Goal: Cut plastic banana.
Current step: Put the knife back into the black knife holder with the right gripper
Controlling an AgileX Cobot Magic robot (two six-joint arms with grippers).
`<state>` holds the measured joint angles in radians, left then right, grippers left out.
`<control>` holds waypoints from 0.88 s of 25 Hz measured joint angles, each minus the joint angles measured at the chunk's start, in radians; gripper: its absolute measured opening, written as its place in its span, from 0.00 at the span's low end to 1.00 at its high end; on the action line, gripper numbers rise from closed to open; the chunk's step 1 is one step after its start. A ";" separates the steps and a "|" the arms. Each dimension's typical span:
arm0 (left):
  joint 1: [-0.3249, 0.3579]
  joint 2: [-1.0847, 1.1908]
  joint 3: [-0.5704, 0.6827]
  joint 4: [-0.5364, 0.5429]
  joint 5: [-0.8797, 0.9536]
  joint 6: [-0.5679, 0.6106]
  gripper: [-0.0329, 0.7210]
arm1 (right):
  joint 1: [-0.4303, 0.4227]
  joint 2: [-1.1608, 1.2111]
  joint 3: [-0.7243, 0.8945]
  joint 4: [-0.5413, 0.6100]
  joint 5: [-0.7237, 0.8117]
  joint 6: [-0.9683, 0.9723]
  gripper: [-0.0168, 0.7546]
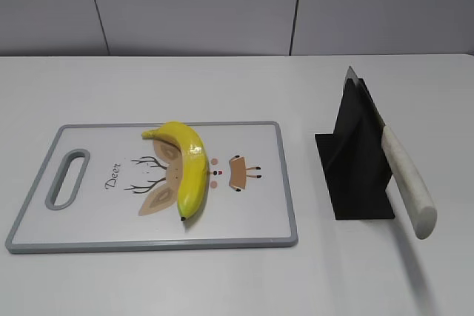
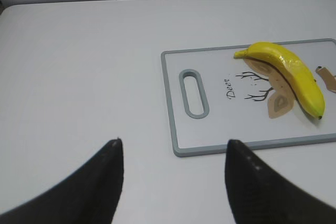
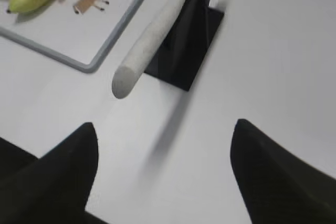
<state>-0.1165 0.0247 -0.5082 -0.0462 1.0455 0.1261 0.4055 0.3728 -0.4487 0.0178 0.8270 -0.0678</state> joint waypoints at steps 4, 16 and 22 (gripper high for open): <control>0.000 0.000 0.000 0.000 0.000 0.000 0.81 | 0.000 -0.164 0.000 0.000 0.020 -0.001 0.79; 0.001 -0.002 0.001 0.001 0.000 0.000 0.79 | 0.000 -0.379 0.019 -0.031 0.130 -0.003 0.79; 0.001 -0.002 0.002 0.000 0.000 0.000 0.79 | -0.010 -0.379 0.019 -0.018 0.124 -0.003 0.79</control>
<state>-0.1156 0.0229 -0.5064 -0.0463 1.0455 0.1261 0.3955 -0.0058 -0.4295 0.0000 0.9508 -0.0711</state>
